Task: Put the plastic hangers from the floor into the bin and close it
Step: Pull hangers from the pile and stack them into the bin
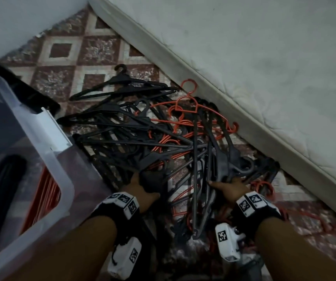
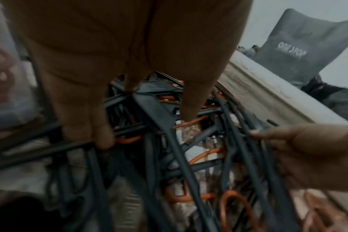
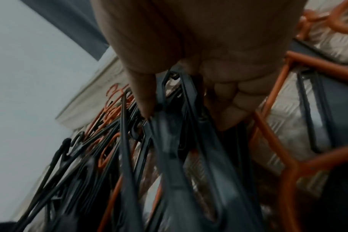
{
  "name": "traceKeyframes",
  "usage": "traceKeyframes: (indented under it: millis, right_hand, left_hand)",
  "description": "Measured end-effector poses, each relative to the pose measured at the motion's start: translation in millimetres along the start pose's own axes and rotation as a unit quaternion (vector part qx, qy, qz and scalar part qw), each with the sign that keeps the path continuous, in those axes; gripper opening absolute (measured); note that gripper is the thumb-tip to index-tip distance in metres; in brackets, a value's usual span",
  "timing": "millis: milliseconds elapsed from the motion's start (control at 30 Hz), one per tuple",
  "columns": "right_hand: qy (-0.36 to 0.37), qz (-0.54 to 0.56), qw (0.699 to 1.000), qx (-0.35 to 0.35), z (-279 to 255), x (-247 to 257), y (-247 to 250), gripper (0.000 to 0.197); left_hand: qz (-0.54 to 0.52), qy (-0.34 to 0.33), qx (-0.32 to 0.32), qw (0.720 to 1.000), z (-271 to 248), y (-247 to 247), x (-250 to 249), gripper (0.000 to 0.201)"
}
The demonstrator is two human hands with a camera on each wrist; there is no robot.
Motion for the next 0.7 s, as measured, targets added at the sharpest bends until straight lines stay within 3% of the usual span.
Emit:
traceKeyframes:
  millis: [100,167,200,267,333,367,467,533,567,633,700]
  right_hand:
    - [0.026,0.004,0.999,-0.027,6,-1,-5,0.051]
    - [0.046,0.002,0.998,-0.043,8,-2,-4,0.047]
    - [0.056,0.002,0.997,-0.054,10,-3,0,0.044]
    - [0.078,-0.003,0.995,-0.070,11,-5,10,0.034]
    - [0.084,-0.009,0.994,-0.065,13,-7,17,0.023]
    - [0.085,-0.006,0.995,-0.055,13,-7,19,0.021]
    - [0.095,0.048,0.994,-0.036,15,-6,19,0.018]
    - [0.094,0.098,0.990,-0.027,13,-5,14,0.026]
    - [0.098,0.110,0.989,-0.017,11,-3,9,0.030]
    - [0.105,0.132,0.986,0.002,9,-1,-2,0.033]
    - [0.113,0.141,0.983,0.000,6,3,-12,0.030]
  left_hand:
    - [-0.019,-0.121,0.081,0.989,-19,-15,-36,0.058]
    - [-0.011,-0.155,0.103,0.983,-29,-22,-51,0.044]
    - [-0.020,-0.152,0.058,0.986,-31,-16,-52,0.040]
    - [-0.035,-0.112,-0.131,0.984,-30,9,-43,0.036]
    - [-0.050,-0.056,-0.247,0.966,-27,29,-23,0.051]
    - [-0.053,-0.014,-0.245,0.968,-20,33,-12,0.066]
    - [-0.044,0.095,-0.146,0.984,6,29,14,0.093]
    - [-0.055,0.101,-0.072,0.991,21,22,23,0.095]
    - [-0.070,0.106,-0.047,0.991,27,18,25,0.107]
    - [-0.120,0.119,-0.035,0.985,36,10,27,0.125]
    - [-0.153,0.109,-0.041,0.981,44,1,26,0.119]
Point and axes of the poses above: each hand's wrist, its own z-axis towards the middle knuckle, its own y-axis out of the back of the hand, x = y × z, the point moved 5 cm from there along z, towards the middle knuckle, and after that the axes turned 8 degrees about y, right-handed, at the moved point
